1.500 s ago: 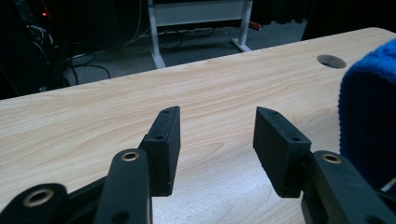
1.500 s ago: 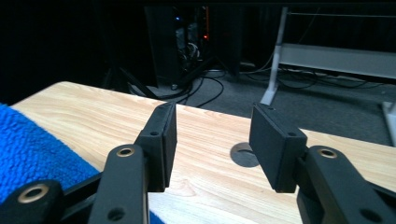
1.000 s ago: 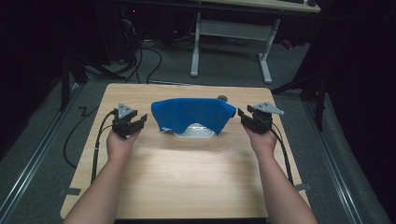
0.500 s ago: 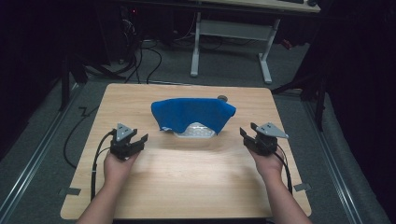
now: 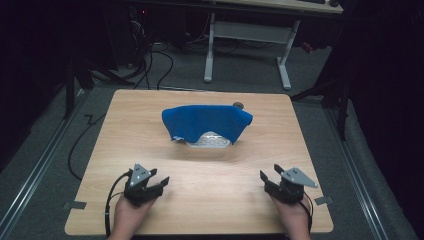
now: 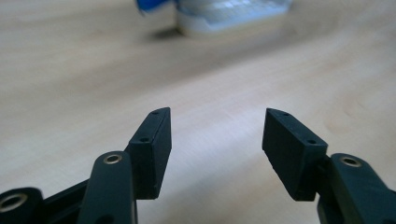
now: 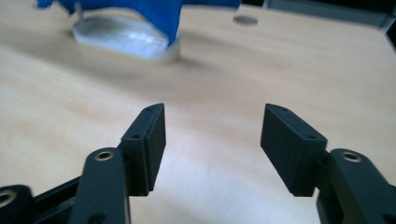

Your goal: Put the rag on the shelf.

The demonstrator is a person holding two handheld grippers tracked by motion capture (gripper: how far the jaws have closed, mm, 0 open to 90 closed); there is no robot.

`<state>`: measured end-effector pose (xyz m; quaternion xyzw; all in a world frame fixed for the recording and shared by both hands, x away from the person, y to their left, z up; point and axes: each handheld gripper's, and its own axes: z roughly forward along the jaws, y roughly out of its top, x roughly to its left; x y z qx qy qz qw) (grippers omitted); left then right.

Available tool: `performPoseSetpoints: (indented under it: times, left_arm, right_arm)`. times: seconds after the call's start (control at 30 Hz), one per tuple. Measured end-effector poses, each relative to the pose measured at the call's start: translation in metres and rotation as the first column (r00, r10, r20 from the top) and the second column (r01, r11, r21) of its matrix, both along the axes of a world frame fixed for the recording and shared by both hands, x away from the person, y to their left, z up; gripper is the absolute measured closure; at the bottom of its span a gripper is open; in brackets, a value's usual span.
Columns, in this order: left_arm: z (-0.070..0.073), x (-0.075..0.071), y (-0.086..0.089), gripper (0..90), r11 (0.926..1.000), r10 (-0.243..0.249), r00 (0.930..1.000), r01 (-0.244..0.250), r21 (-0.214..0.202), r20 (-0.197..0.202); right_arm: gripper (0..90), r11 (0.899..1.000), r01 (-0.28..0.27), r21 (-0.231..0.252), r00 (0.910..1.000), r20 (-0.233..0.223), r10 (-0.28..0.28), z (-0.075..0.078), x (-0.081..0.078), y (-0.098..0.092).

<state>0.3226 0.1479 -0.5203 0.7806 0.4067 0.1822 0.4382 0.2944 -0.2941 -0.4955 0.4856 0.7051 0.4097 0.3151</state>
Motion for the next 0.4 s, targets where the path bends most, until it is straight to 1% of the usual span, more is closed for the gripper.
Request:
performPoseSetpoints:
  times: [0.03,0.07,0.1,0.13,0.17,0.27,0.33,0.4]
  left_arm:
    - [-0.0017,-0.0067,-0.0047,42.3,0.9994,-0.012,0.9999,0.012,0.031,0.0]
    - [-0.0022,-0.0095,-0.0072,41.6,0.9986,-0.018,0.9998,0.018,0.049,0.005]
    - [-0.0026,-0.0119,-0.01,41.2,0.9977,-0.021,0.9997,0.02,0.064,0.013]
    - [-0.002,-0.0126,-0.0118,41.2,0.9965,-0.022,0.9996,0.02,0.082,0.02]
    - [-0.0017,-0.0121,-0.0125,41.2,0.9965,-0.016,0.9995,0.014,0.083,0.026]
    - [-0.0025,-0.0086,-0.0102,41.3,0.9982,0.001,1.0,-0.001,0.059,0.006]
    - [-0.004,-0.0078,-0.0086,41.3,0.998,0.007,1.0,-0.007,0.062,0.001]
    - [-0.0051,-0.0067,-0.0066,41.2,0.9977,0.013,0.9999,-0.013,0.066,-0.002]
  right_arm:
    - [42.4,1.0,-0.002,0.004,0.9999,-0.011,0.002,-0.0056,-0.0075,0.0002]
    - [42.0,1.0,-0.017,0.006,0.9993,-0.033,0.017,-0.0092,-0.0127,0.0011]
    - [42.2,1.0,-0.022,-0.002,0.9991,-0.035,0.022,-0.0096,-0.0146,0.0019]
    - [42.8,0.999,-0.027,-0.018,0.9994,-0.024,0.027,-0.0093,-0.0165,0.0027]
    - [42.8,0.999,-0.028,-0.029,0.9995,-0.014,0.028,-0.0088,-0.0164,0.0025]
    - [42.7,1.0,-0.021,-0.011,0.9994,-0.026,0.021,-0.0105,-0.0127,0.001]
    - [42.8,1.0,-0.024,-0.018,0.9993,-0.029,0.023,-0.0116,-0.012,0.0007]
    - [42.8,1.0,-0.023,-0.014,0.9993,-0.029,0.023,-0.0114,-0.0122,-0.0003]
